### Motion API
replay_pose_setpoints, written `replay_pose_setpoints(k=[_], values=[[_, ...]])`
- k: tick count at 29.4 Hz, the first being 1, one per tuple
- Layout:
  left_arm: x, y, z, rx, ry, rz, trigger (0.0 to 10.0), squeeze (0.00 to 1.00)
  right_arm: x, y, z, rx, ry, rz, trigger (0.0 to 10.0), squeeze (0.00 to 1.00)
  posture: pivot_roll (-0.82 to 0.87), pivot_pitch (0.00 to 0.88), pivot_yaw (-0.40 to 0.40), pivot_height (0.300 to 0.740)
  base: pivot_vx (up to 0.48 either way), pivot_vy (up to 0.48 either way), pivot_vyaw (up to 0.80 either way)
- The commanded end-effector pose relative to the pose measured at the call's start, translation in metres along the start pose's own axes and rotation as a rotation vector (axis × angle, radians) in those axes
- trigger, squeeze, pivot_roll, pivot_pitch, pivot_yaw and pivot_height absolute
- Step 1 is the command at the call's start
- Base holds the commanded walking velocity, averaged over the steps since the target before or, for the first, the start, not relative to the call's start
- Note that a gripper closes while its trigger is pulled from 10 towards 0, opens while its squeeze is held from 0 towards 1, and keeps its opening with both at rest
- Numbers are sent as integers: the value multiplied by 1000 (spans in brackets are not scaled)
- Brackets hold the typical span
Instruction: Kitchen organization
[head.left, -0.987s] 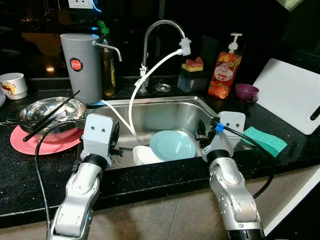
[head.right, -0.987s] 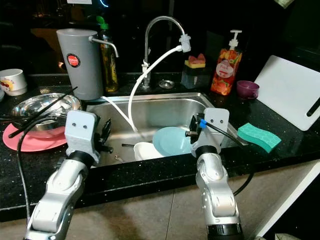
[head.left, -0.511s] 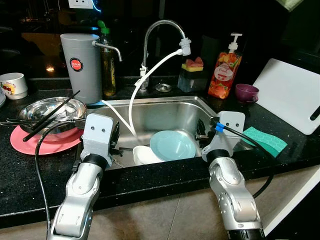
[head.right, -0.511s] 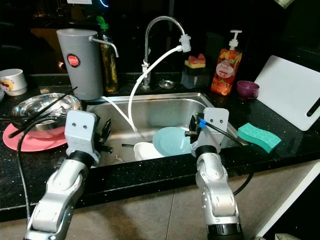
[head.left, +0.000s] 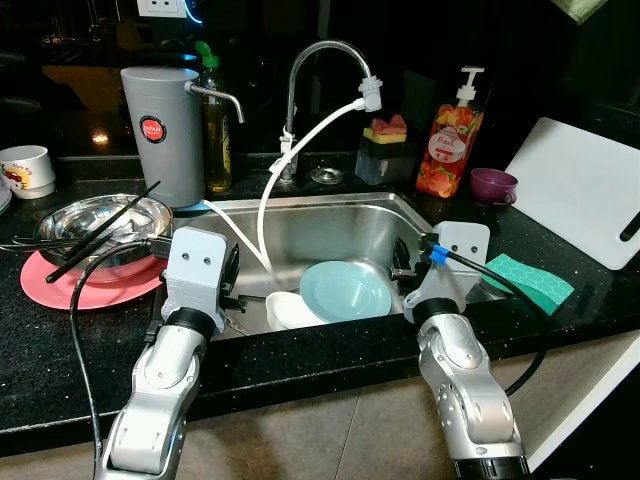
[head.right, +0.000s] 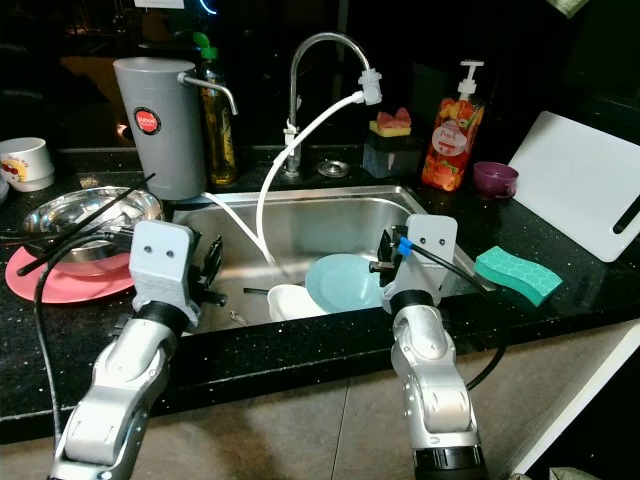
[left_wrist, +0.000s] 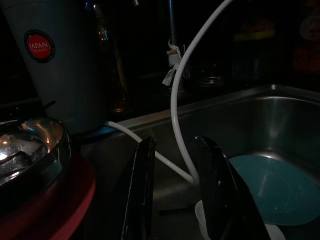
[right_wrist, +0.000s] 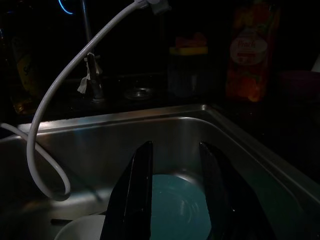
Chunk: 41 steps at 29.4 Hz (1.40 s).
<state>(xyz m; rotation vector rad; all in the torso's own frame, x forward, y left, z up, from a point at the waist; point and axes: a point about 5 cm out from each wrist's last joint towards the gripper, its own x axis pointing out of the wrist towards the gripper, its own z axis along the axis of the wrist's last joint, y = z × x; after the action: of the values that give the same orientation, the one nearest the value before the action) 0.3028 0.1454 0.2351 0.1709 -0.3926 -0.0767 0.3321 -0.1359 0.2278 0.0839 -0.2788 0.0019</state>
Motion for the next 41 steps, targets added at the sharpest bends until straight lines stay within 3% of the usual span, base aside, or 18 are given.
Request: replay_pose_setpoints(k=[1,41], values=[[-1,-1,-5,6,21,-2,10000,0,1,1,-1,2,8,1,10000,0,137,72,-84,740,0,0,0],[0,-11,-6,-33,18,-66,10000,0,-3,-4,1,0,3,-27,10000,0,113,76,-60,740,0,0,0]])
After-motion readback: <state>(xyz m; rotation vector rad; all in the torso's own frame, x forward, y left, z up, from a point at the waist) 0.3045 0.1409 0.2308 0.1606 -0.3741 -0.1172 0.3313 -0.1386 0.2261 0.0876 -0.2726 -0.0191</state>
